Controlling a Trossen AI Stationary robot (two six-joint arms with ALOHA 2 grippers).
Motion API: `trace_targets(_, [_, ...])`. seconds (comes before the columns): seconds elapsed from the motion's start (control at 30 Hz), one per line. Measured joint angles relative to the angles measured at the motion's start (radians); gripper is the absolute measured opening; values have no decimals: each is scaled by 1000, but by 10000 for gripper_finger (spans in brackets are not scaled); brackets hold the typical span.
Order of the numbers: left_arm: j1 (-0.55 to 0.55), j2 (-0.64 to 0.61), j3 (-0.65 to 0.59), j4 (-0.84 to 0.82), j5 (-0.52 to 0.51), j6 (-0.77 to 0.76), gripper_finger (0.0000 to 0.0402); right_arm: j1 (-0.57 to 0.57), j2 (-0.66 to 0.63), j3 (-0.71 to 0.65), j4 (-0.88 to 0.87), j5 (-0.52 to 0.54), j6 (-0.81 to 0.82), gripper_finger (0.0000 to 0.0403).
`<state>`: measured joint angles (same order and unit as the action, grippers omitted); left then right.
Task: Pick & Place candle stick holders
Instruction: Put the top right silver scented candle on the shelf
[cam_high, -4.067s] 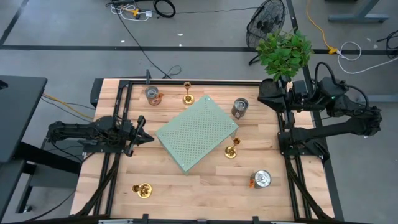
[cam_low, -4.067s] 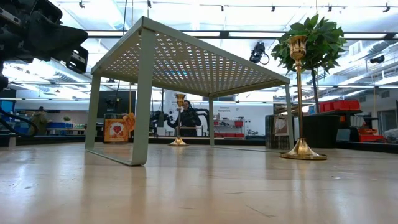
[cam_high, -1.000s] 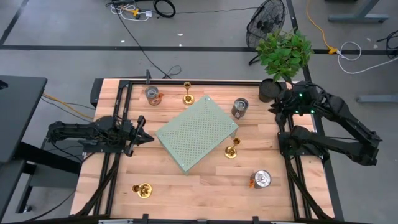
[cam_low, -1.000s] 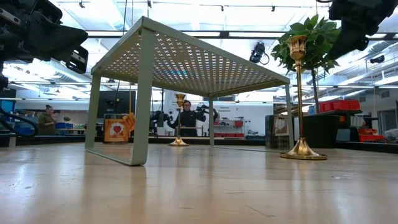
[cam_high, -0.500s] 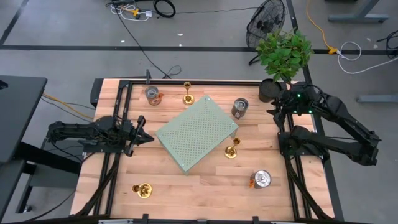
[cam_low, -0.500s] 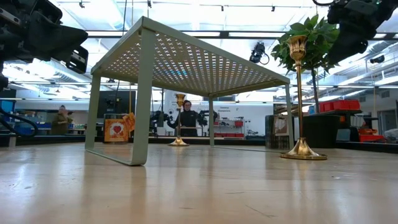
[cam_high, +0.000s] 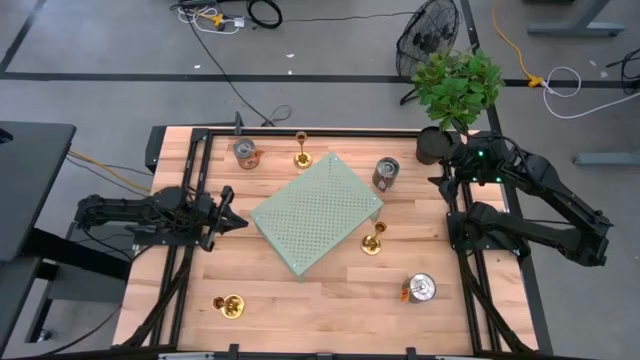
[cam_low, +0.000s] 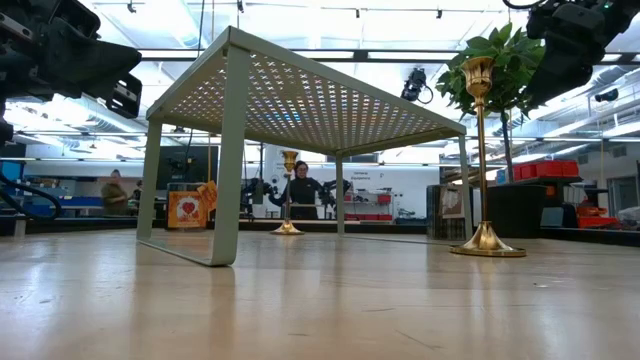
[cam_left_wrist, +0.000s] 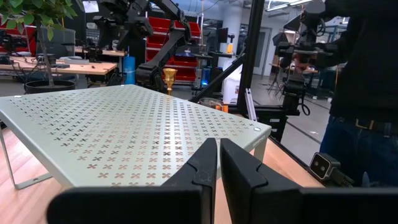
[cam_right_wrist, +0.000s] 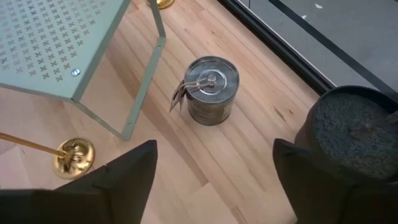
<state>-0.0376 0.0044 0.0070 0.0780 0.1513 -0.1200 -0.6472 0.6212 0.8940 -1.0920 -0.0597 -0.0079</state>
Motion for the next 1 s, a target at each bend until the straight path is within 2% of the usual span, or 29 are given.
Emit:
trace_targets(0.3, [0,0,0,0,0,0,26,0,0,0,0,1,5,371])
trace_targets(0.47, [0,0,0,0,0,0,25,0,0,0,0,67,8,396])
trace_targets(0.83, [0,0,0,0,0,0,26,0,0,0,0,44,57,399])
trace_targets(1.0, [0,0,0,0,0,0,25,0,0,0,0,82,83,399])
